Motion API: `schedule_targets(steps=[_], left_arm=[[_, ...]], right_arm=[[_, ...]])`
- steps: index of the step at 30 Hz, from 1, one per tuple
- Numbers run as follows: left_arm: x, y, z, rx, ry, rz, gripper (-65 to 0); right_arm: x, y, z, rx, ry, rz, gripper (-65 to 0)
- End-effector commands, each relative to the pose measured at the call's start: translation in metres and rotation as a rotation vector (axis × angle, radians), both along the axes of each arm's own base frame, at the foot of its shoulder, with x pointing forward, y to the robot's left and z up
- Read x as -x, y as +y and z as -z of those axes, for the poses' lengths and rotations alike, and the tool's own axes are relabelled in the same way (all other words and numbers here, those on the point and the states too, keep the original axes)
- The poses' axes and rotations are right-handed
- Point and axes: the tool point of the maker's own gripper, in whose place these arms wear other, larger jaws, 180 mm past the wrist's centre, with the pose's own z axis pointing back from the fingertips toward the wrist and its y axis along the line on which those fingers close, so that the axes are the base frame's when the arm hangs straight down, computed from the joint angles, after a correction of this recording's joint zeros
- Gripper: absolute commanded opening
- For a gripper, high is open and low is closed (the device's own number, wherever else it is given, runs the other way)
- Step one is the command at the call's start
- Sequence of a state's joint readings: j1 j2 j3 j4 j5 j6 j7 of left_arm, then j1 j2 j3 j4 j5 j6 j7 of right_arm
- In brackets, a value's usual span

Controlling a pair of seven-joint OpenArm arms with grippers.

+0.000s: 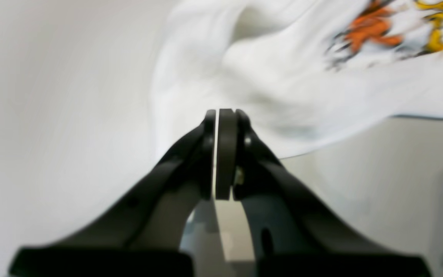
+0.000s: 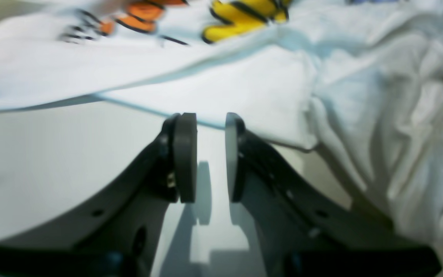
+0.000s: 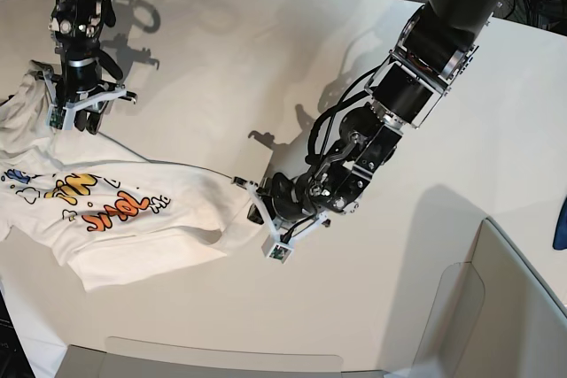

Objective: Layout the t-shirt on the table in an organized manner, then fold the t-shirt properly
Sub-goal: 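Grasp the t-shirt hem edge with the left gripper, then pull the held edges apart with both grippers to spread the shirt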

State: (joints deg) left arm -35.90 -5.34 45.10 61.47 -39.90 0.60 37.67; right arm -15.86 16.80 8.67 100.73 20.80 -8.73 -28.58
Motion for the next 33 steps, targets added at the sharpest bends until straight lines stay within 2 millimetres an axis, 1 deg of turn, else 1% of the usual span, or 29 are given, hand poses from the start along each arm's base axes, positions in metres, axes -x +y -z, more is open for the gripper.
schedule_targets(steps=[1,3,4,6,8,9,11,14,15,16,18,20,22,25,26,28,29,31,33], left_arm=[[-0.015,-0.018,-0.032,0.049,-0.067,0.021,-65.0],[-0.016,-0.018,-0.03,0.045,-0.058,0.016,-65.0],[-0.016,-0.022,-0.03,0.05,-0.055,0.019,-65.0],[-0.014,-0.031,-0.029,0.059,-0.048,0.026,-65.0],[-0.014,-0.035,-0.026,0.059,-0.034,0.024,-65.0],[-0.016,-0.042,-0.03,0.066,-0.034,0.029,-65.0],[-0.017,-0.05,-0.027,0.066,-0.016,0.029,-65.0],[-0.024,-0.056,-0.02,0.077,-0.017,0.0,-65.0],[-0.027,-0.053,-0.014,0.071,-0.015,-0.016,-65.0],[-0.027,-0.049,-0.002,0.053,-0.007,-0.028,-65.0],[-0.03,-0.042,0.011,0.015,-0.02,-0.04,-65.0],[-0.031,-0.032,0.027,-0.028,-0.032,-0.052,-65.0],[-0.031,-0.029,0.034,-0.044,-0.042,-0.052,-65.0],[-0.03,-0.022,0.038,-0.057,-0.029,-0.059,-65.0],[-0.028,-0.013,0.045,-0.079,-0.005,-0.062,-65.0],[-0.019,0.021,0.069,-0.144,0.065,-0.088,-65.0],[-0.016,0.035,0.077,-0.165,0.087,-0.099,-65.0],[-0.008,0.067,0.091,-0.203,0.115,-0.123,-65.0],[0.003,0.098,0.101,-0.226,0.12,-0.141,-65.0]], right_arm=[[-0.013,-0.011,-0.015,0.036,-0.056,0.012,-53.4],[-0.021,-0.026,-0.012,0.032,-0.058,0.058,-55.4],[-0.023,-0.034,-0.012,0.03,-0.061,0.079,-56.3],[-0.027,-0.042,-0.015,0.027,-0.074,0.106,-57.8],[-0.026,-0.052,-0.021,0.033,-0.091,0.134,-58.9],[-0.026,-0.057,-0.026,0.037,-0.101,0.145,-59.3],[-0.023,-0.068,-0.033,0.046,-0.117,0.173,-59.2],[-0.017,-0.084,-0.036,0.051,-0.125,0.22,-59.2],[-0.015,-0.087,-0.033,0.049,-0.119,0.23,-59.2],[-0.013,-0.089,-0.028,0.046,-0.105,0.237,-59.2],[-0.014,-0.09,-0.018,0.036,-0.082,0.244,-59.2],[-0.011,-0.095,0.0,0.02,-0.037,0.261,-59.2],[-0.008,-0.098,0.015,0.007,0.0,0.274,-59.2],[-0.007,-0.091,0.032,-0.002,0.045,0.256,-59.2],[-0.007,-0.085,0.035,-0.001,0.055,0.239,-59.2],[-0.005,-0.072,0.044,-0.002,0.081,0.2,-59.2],[-0.005,-0.064,0.047,-0.001,0.091,0.176,-59.2],[-0.009,-0.04,0.049,-0.001,0.1,0.105,-59.2],[-0.009,-0.017,0.054,-0.003,0.114,0.039,-59.2]])
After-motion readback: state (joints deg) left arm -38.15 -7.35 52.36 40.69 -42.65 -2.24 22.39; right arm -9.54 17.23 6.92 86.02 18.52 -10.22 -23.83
